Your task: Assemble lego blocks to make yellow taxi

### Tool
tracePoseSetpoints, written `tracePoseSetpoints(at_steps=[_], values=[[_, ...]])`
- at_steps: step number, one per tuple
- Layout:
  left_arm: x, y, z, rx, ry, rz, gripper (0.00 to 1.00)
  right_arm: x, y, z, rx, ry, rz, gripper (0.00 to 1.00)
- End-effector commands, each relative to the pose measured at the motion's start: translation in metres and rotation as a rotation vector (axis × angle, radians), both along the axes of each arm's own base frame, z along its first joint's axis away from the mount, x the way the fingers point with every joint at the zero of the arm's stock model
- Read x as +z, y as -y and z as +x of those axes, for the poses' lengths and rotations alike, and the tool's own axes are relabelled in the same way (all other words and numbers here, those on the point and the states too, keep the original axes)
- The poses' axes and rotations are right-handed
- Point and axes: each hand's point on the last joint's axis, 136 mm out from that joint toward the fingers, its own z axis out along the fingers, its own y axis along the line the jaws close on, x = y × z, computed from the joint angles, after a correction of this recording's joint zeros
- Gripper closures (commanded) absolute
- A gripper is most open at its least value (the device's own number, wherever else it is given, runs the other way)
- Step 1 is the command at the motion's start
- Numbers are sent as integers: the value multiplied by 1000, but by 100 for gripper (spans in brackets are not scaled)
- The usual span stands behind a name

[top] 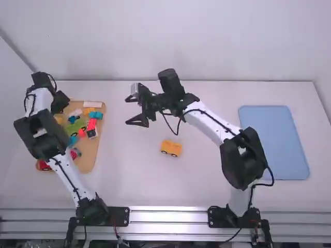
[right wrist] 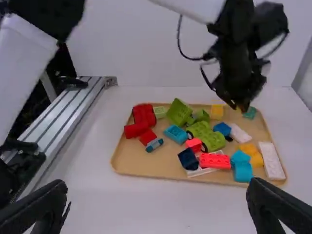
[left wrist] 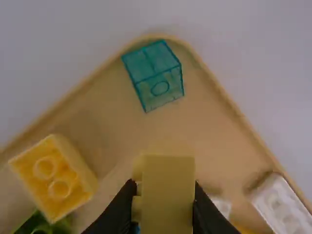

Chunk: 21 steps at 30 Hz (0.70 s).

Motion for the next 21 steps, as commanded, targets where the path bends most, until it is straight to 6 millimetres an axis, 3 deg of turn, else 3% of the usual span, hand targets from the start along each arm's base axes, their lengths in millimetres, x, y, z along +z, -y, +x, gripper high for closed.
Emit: tracePoseSetpoints(at_steps=[1, 2, 7, 12, 14, 16, 17, 21], values=[[58, 7, -4, -45, 69, 44, 98, 13, 6, 10, -18, -9, 16, 2], [72, 14, -6, -63, 85, 47, 98, 14, 9, 12, -24, -15, 18, 2], [101, 41, -7, -135, 182, 50, 98, 21, 22, 24, -58, -45, 28, 2], [135, 80, -39, -190, 375, 145, 98, 27, 41, 41, -123, -103, 26, 2], [147, 117, -44, -353, 509, 215, 98, 26, 45, 45, -137, -104, 25, 2], [153, 138, -48, -439, 575, 255, 98, 27, 45, 46, -137, -97, 29, 2], [161, 174, -56, -556, 684, 309, 98, 30, 45, 50, -152, -85, 35, 2], [163, 239, -73, -719, 796, 402, 98, 31, 55, 81, -323, -170, 23, 2]])
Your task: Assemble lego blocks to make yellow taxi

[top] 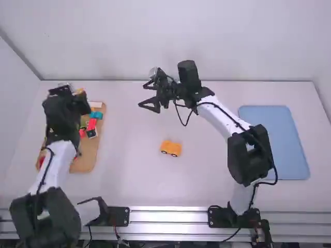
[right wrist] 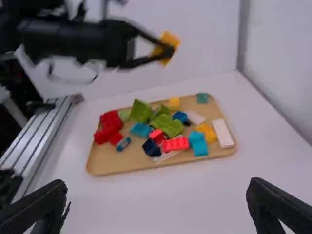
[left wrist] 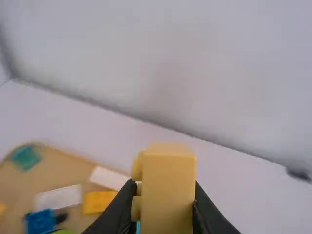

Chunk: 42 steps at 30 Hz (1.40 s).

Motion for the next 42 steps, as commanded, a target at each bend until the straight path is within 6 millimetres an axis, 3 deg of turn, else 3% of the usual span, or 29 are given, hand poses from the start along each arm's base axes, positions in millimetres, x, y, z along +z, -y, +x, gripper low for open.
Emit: tracePoseSetpoints(at_steps=[1, 2, 6, 8, 14, 18, 23, 27, 35, 42], values=[[-12, 53, -12, -170, 18, 125, 98, 22, 12, 19, -121, -53, 5, 2], [-13, 56, -12, -180, 20, 135, 98, 22, 12, 20, -125, -55, 3, 2], [-27, 128, -24, -400, 26, 288, 98, 18, 27, 21, -219, -41, -92, 2], [-32, 149, -27, -464, 22, 309, 98, 16, 32, 25, -322, -19, -163, 2], [-38, 157, -24, -492, 20, 305, 98, 9, 42, 15, -445, 15, -207, 2], [-40, 189, -31, -693, 81, 352, 98, -4, 54, 10, -495, -17, -47, 2], [-43, 198, -26, -744, 114, 332, 98, -9, 65, -11, -376, -51, 109, 2], [-44, 211, -27, -819, 152, 311, 98, -25, 80, -8, -375, -140, 144, 2], [-56, 238, -22, -883, 177, 281, 98, -32, 72, -18, -259, -202, 161, 0], [-56, 257, -16, -810, 185, 322, 98, -46, 63, -20, -251, -258, 133, 11]])
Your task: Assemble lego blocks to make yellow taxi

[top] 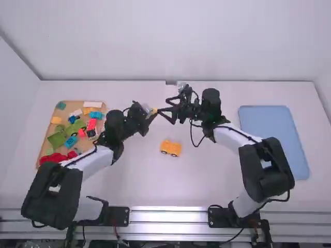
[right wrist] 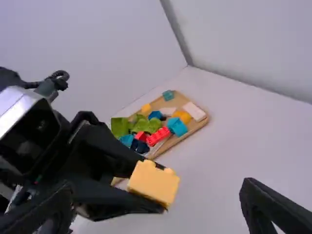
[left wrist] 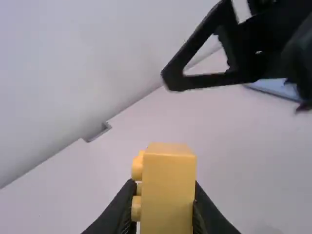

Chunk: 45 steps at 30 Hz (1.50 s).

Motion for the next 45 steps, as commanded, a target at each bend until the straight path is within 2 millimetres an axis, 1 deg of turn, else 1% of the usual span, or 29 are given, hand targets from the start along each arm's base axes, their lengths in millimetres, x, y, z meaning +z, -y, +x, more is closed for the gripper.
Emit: tracePoseSetpoints(at_steps=[1, 7, 8, 9, 10, 11, 16, 21, 23, 25, 27, 29, 31, 33, 34, 35, 36, 37, 38, 39, 40, 41, 42, 45], values=[[5, 3, 4, 38, 22, -1, 98, 1, -9, 1, 23, -12, 12, 12], [7, 3, 4, 39, 27, -5, 98, 1, -13, 1, 28, -31, 37, 23], [6, 4, 4, 38, 25, -4, 98, 1, -18, -3, 41, -32, 37, 31], [6, 4, 4, 37, 25, -4, 97, 2, -19, -4, 46, -31, 37, 33], [6, 3, 4, 41, 26, -4, 98, 2, -22, -5, 50, -27, 38, 38], [7, 2, 5, 42, 27, -4, 98, 3, -25, -6, 49, -20, 40, 40], [8, 3, 5, 39, 34, -7, 98, 2, -34, -3, -3, -19, 30, 39], [9, 4, 5, 38, 40, -9, 98, 2, -36, -4, 0, -20, 30, 41], [9, 6, 4, 32, 40, -10, 98, 1, -37, -5, 2, -20, 30, 48], [9, 6, 4, 32, 40, -10, 98, 1, -37, -5, 1, -20, 30, 52], [9, 6, 4, 30, 40, -9, 98, 1, -36, -4, -1, -20, 30, 62], [10, 7, 4, 30, 42, -10, 98, 1, -36, -4, -1, -20, 30, 67], [10, 6, 4, 30, 42, -10, 98, 1, -36, -5, 2, -20, 30, 76], [10, 6, 4, 30, 42, -10, 98, 1, -37, -6, 6, -21, 31, 79], [10, 6, 4, 31, 42, -10, 94, 1, -39, -7, 10, -20, 30, 82], [10, 6, 4, 31, 42, -10, 89, 2, -40, -8, 13, -19, 31, 83], [10, 6, 4, 30, 42, -10, 86, 2, -40, -8, 14, -19, 31, 84], [10, 6, 4, 31, 42, -10, 79, 2, -39, -8, 12, -19, 31, 85], [10, 7, 3, 30, 41, -10, 68, 2, -39, -8, 13, -19, 31, 86], [9, 6, 3, 30, 38, -9, 54, 2, -39, -8, 12, -19, 30, 87], [8, 6, 3, 30, 36, -8, 49, 2, -39, -8, 12, -18, 30, 87], [7, 6, 3, 38, 11, -31, 15, 2, -39, -8, 19, -7, 28, 87], [7, 3, 5, 51, -13, -60, 1, 2, -39, -10, 34, 17, 25, 87], [8, 0, 4, 50, -55, -112, 1, 5, -33, -9, 47, 53, 26, 90]])
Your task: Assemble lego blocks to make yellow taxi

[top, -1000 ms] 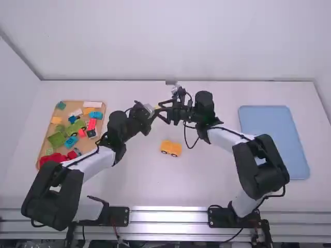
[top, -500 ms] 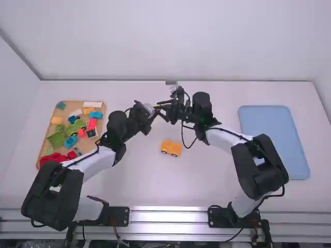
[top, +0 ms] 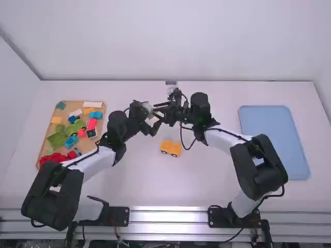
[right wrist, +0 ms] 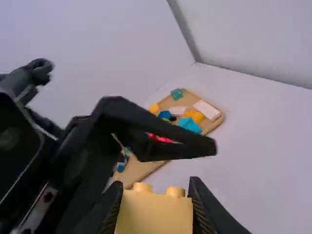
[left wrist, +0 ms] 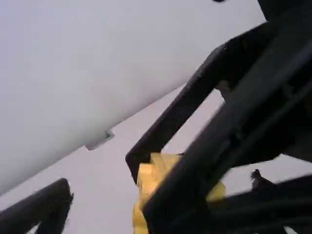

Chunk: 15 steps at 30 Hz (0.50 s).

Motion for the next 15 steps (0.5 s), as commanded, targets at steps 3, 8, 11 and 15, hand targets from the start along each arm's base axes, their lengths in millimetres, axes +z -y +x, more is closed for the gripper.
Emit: tracePoseSetpoints(at_steps=[3, 8, 11, 15], values=[[3, -5, -6, -75, -86, -123, 1, 13, 10, 3, 67, 109, 7, 89], [11, -24, -24, -238, -150, -225, 1, 21, 18, 1, 154, 171, -3, 89], [16, -33, -38, -341, -158, -248, 1, 24, 18, -1, 198, 224, -26, 88], [26, -40, -58, -488, -179, -276, 1, 30, 11, -15, 313, 311, -44, 87]])
